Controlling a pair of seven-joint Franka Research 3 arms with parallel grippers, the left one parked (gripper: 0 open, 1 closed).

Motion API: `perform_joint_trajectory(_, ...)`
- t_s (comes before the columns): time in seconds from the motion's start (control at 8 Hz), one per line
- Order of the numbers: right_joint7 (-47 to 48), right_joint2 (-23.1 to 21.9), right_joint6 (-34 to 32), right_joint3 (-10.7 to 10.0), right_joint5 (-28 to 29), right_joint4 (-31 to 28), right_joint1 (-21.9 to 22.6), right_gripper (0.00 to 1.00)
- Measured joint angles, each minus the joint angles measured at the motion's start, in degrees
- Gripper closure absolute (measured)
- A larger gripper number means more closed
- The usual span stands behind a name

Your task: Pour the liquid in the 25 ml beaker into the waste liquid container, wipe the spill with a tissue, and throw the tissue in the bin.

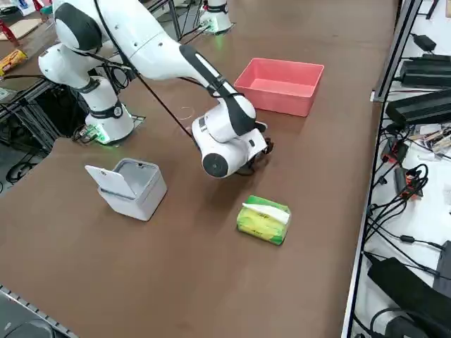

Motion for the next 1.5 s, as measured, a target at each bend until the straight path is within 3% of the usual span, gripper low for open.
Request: perform_joint_trajectory(1.5,-0.3,0.8,0.4,-0.1,0.0,0.0,0.0,0.19)
